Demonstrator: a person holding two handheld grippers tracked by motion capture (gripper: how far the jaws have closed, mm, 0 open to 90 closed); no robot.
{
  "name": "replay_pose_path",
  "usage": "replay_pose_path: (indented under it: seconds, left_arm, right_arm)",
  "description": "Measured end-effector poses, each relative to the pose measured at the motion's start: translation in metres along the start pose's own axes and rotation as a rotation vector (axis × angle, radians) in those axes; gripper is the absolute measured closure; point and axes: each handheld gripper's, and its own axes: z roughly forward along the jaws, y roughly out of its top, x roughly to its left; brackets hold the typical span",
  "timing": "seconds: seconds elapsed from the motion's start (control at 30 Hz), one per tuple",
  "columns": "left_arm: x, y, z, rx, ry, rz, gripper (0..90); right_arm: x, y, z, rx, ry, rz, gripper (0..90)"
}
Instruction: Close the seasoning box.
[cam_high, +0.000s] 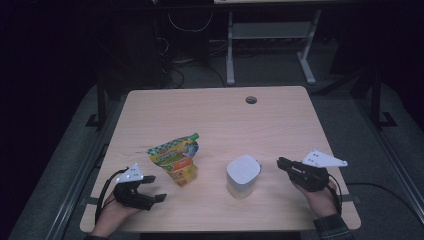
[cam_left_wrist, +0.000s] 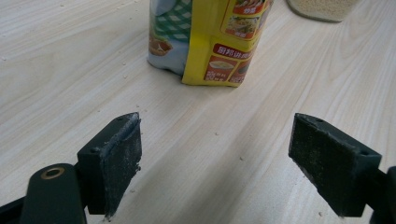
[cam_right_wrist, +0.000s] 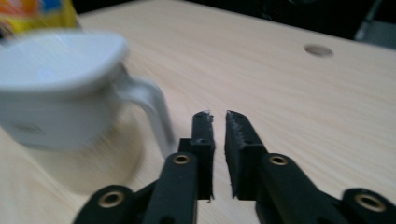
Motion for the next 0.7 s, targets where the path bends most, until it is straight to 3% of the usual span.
replay_pose_path:
  seconds: [0.13,0.2,0.33,0.47,0.7]
  left_arm:
    - [0.000,0.000,0.001,0.003,0.002,0.009,17.1]
    - [0.000,0.001,0.001,0.005,0.003,0.010,17.1]
    - [0.001,0.000,0.002,0.023,0.011,0.025,17.1]
    - [0.001,0.000,0.003,0.033,0.016,0.026,16.7]
    - [0.001,0.000,0.003,0.034,0.018,0.028,16.6]
  right_arm:
    - [-0.010,-0.009,0.002,0.051,-0.027,0.010,71.0]
    - [-0.013,-0.012,0.003,0.069,-0.015,0.028,64.1]
    - [-0.016,-0.018,0.009,0.104,-0.002,0.047,48.7]
    - [-0.016,-0.022,0.016,0.135,-0.023,0.036,37.1]
    - [-0.016,-0.023,0.017,0.132,-0.033,0.034,30.8]
